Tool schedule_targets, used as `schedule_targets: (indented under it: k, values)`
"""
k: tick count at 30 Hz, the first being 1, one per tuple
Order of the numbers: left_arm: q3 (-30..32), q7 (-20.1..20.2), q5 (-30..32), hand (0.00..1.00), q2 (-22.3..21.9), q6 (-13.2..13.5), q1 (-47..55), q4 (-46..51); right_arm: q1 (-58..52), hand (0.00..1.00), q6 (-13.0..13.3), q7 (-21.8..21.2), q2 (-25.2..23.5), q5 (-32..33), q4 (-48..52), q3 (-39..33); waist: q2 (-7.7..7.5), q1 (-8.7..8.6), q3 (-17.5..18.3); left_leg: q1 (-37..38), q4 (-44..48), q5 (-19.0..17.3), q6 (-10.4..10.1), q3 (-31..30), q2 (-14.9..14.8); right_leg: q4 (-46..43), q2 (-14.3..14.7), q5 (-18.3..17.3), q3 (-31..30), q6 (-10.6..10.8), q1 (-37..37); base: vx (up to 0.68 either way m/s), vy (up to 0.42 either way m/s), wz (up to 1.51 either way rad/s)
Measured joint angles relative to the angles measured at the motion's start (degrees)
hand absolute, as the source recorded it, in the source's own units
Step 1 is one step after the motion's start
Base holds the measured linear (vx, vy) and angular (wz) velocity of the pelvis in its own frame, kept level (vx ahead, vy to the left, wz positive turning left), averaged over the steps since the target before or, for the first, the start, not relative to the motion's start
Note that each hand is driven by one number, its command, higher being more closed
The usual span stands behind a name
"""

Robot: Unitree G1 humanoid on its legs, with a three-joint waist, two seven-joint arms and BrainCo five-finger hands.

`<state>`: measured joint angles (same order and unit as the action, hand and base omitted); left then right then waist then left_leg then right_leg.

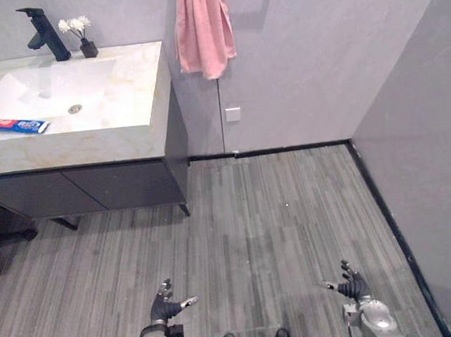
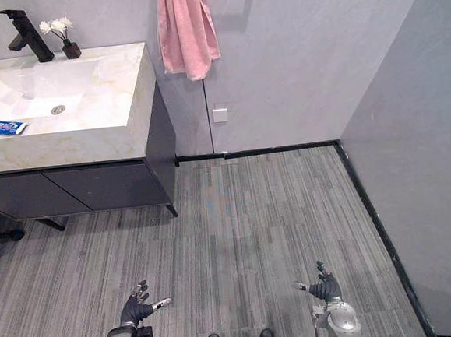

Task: Organize washtable

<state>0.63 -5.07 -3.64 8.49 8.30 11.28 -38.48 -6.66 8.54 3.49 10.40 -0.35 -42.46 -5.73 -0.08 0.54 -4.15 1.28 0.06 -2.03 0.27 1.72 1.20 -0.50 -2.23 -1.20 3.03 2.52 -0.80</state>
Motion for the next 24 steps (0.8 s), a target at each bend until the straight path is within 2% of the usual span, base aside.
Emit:
schedule_targets:
  k: [8, 10, 17, 20, 22, 24]
  values:
    - [0.3, 0.0, 1.1, 0.00, 0.3, 0.3, 0.9, 2.5, -0.1, 0.00, 0.1, 0.0, 1.5, -4.6, 3.4, 1.4, 0.17, -0.55, -0.5, 0.2, -0.1, -0.1, 0.0, 0.0, -0.1, 0.0, 0.0, 0.0, 0.0, 0.0, 0.0, -0.01, -0.004, -0.02]
    - [1.1, 0.0, 2.2, 0.00, 0.3, 0.4, 1.2, 2.5, 0.2, 0.00, 0.1, 0.0, 1.5, -4.8, 3.5, 1.5, 0.12, -1.20, -1.1, 0.2, -0.3, -0.2, 0.1, 0.0, -0.1, 0.0, 0.0, -0.2, 0.1, -0.1, 0.0, -0.09, -0.007, 0.00]
    - [3.1, -0.1, 2.1, 0.00, 0.4, 0.4, 2.9, 4.7, -0.7, 0.00, -0.1, 0.4, 1.6, -4.3, 3.5, 0.9, 0.17, -1.20, -1.6, -3.2, 0.8, -1.1, 0.2, 0.9, -0.2, -0.3, 0.1, -0.7, -0.3, 0.0, 3.3, -0.09, 0.000, -0.05]
    - [4.7, -0.2, 2.0, 0.00, 0.2, 0.4, 3.5, 5.0, -0.3, 0.00, -0.1, 0.9, 1.5, -2.6, 3.5, -0.3, 0.24, -0.98, -1.7, -5.9, 4.9, -3.8, 0.5, 2.3, -0.5, -2.0, 0.1, -1.4, -2.0, 0.6, 5.4, 0.01, 0.031, -0.23]
    - [4.7, -0.2, 1.5, 0.00, 0.2, 0.3, 3.8, 5.5, 0.3, 0.00, -0.2, 1.5, 1.5, -1.3, 3.5, -1.5, 0.50, -0.73, -1.9, -7.6, 9.1, -6.6, 0.6, 3.3, -0.7, -6.4, 0.1, -3.7, -3.1, 1.2, 7.5, 0.07, 0.047, -0.30]
    - [4.7, -0.2, 1.5, 0.00, 0.1, 0.3, 3.9, 7.0, 0.5, 0.00, -0.2, 1.8, 1.6, 0.1, 3.5, -1.8, 0.23, -0.61, -3.0, -8.1, 15.0, -11.5, 1.4, 4.0, -0.2, -16.4, -0.9, -9.1, -3.7, 2.4, 10.0, 0.12, 0.070, -0.15]
